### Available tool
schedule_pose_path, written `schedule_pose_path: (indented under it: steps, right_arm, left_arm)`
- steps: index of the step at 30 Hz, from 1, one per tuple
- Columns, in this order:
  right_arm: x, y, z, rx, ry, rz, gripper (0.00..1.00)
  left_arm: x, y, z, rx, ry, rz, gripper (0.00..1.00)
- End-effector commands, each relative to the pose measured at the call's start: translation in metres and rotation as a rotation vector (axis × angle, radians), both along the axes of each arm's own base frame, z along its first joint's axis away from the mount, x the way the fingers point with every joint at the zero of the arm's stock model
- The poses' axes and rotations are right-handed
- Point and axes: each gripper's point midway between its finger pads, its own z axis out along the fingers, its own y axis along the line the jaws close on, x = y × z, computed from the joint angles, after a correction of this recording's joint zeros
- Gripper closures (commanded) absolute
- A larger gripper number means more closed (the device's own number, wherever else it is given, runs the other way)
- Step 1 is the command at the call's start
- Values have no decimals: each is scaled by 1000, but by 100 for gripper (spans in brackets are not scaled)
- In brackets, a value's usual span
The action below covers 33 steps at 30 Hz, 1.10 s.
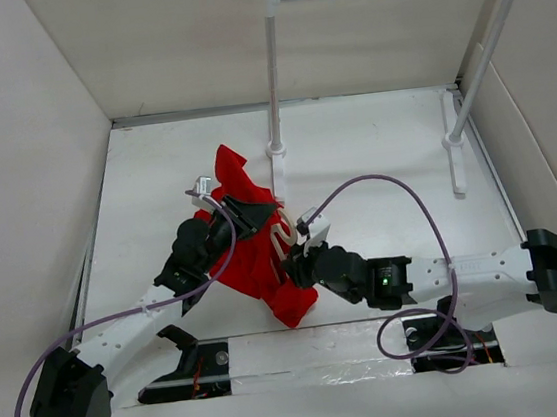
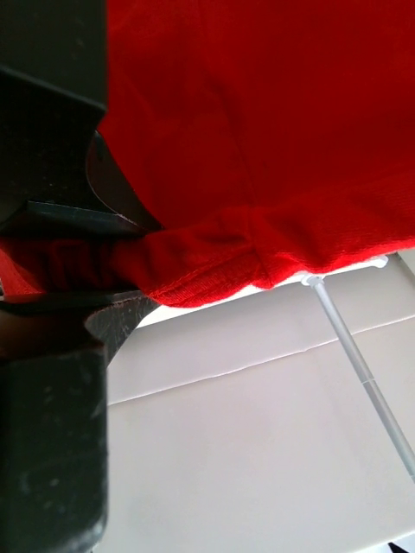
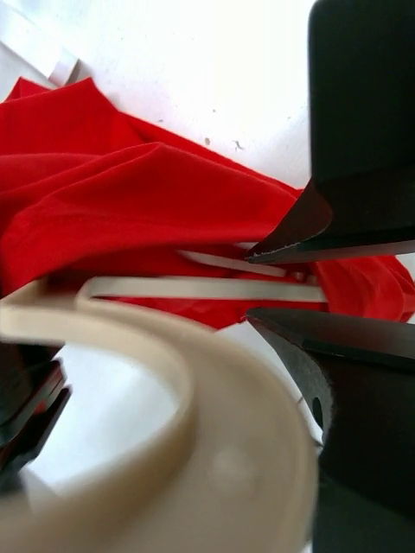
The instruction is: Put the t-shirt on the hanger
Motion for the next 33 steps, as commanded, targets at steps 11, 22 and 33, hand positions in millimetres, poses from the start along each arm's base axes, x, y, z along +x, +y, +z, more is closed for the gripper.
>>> schedule_pose_path:
  steps: [11,22,33]
  right_arm:
    - [15,5,13,55,-29,-71,65]
    - [21,3,23,75,-49,-111,100]
    - [13,-18,26,57,-25,-100,100]
  left_arm:
    - [-7,-7,32,-76,-86,-50,100]
    - [7,-1,38,57,-118,4,97]
    - [49,47,80,269,-201,317,25]
